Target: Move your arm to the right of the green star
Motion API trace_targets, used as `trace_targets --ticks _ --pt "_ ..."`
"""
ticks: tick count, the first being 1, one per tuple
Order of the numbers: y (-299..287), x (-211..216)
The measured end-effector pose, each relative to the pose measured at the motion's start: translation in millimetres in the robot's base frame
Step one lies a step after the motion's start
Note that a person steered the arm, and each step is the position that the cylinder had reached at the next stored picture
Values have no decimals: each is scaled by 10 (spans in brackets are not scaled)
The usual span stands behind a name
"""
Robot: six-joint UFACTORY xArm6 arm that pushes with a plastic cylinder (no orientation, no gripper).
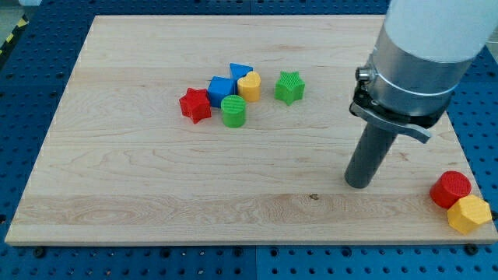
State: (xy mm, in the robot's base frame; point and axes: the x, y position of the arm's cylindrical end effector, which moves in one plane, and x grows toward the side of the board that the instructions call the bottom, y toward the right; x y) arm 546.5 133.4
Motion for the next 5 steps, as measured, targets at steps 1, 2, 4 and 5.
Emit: trace_targets --ticks 1,2,4,5 --pt "-2 -213" --pt "143 -364" --pt "357 -809" --pt "357 -1148"
